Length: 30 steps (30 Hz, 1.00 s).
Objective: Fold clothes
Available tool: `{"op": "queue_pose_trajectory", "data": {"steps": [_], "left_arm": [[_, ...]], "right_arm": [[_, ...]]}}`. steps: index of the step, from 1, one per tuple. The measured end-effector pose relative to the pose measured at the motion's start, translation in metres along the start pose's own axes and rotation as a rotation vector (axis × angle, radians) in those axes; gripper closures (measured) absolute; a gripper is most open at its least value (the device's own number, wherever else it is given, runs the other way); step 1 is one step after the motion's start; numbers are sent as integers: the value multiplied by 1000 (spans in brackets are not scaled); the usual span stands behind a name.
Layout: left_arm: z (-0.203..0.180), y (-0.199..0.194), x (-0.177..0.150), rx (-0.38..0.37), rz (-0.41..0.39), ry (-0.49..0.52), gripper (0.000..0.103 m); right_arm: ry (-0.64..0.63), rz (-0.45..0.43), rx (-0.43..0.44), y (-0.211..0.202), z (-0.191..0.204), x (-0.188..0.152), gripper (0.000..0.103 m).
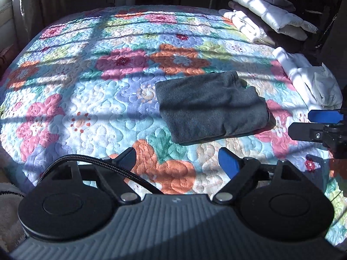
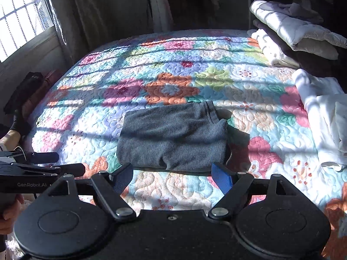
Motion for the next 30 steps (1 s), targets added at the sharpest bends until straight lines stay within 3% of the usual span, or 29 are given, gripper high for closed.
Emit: {"op": "queue_pose_trajectory", "data": {"steps": [2, 8, 14, 30], "left_arm": [[-11, -5, -6, -21, 5, 44, 20], [-29, -6, -18, -31, 39, 77, 18], [-30, -1, -22, -15, 28, 46, 14], [-33, 12, -27, 0, 41, 69, 12]], "right_arm": [[-45, 15, 7, -8, 10, -3, 18], [-136, 41, -91, -17, 28, -13, 16], [-126, 87, -124, -10, 25, -22, 16], [-68, 101, -157, 1, 11, -27, 16]]}}
Point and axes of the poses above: each gripper's, at about its wrist camera, not at the fingertips, and y roughly the way its jaws point, z to its left, x to its top, the point moved 6 cm from there along y, roughly the way its jaws point, and after that the axes turned 3 degrees about z, right-handed, at the moved point
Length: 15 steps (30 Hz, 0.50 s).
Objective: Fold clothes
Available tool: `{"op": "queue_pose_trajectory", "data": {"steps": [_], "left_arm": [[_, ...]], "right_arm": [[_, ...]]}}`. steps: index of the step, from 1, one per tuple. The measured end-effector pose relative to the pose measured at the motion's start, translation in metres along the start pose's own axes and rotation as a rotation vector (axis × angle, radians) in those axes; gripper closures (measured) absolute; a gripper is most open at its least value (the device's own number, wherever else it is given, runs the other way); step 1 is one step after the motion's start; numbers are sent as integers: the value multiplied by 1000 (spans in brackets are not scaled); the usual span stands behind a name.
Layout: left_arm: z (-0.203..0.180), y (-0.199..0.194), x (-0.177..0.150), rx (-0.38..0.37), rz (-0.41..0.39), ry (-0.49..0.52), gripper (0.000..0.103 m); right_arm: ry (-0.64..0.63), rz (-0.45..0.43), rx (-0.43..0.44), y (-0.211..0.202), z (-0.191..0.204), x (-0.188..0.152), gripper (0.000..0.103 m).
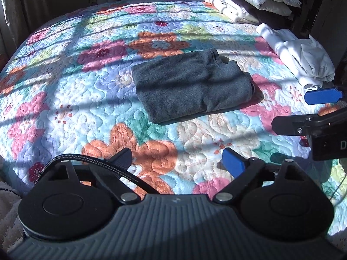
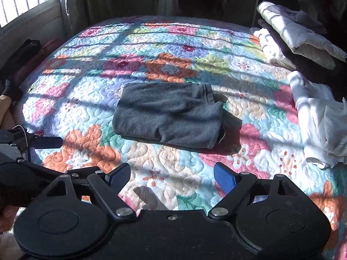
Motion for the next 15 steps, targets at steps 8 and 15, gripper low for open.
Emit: {"op": "queue_pose_trajectory", "data": {"steps": [8, 15], "left_arm": [[-7, -4, 3, 16, -56, 52, 8], [-5, -5, 3, 74, -71, 57, 8]], "right_arm": [[-13, -2, -29, 4, 1, -1, 16], [69, -43, -35, 2, -8, 3, 16]]}}
Point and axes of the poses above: each gripper's, at about its wrist camera, not at the fingertips, and y roughly the way its jaws point, z to its left, x to its top, the point moved 6 cm from there along y, roughly the way its jaws point, and after that the axes turned 3 degrees about z, right-handed, at the moved point
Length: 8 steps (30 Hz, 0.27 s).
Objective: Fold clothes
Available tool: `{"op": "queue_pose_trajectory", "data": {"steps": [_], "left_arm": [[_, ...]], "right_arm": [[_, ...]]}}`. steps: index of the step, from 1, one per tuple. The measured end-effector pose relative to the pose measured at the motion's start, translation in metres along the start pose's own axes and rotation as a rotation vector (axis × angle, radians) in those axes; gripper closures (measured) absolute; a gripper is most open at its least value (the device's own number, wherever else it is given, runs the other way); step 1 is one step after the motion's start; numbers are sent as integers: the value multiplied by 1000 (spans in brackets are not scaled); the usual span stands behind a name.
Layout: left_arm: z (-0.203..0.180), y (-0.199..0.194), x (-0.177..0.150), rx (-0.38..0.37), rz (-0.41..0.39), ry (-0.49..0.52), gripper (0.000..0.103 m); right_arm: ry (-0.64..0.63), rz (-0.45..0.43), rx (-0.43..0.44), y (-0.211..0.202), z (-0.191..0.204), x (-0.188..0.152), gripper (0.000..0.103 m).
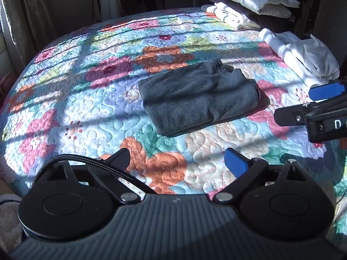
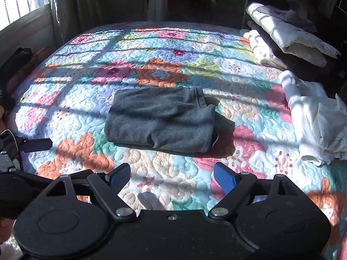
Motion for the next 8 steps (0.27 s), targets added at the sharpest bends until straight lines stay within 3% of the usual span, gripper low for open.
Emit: {"op": "queue_pose_trajectory", "data": {"steps": [8], "left_arm": [[0, 2, -1, -4, 17, -4, 8]], "right_arm": [[50, 3, 4, 2, -9, -2, 16]]}}
Point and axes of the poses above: each gripper's, at about its wrist camera, not at the fingertips, and y roughly the way its jaws point, z to its left, x to its top, the point moved 6 cm from there along y, roughly the way its jaws point, and after that the axes turned 3 degrees about z, right-handed, at the moved point
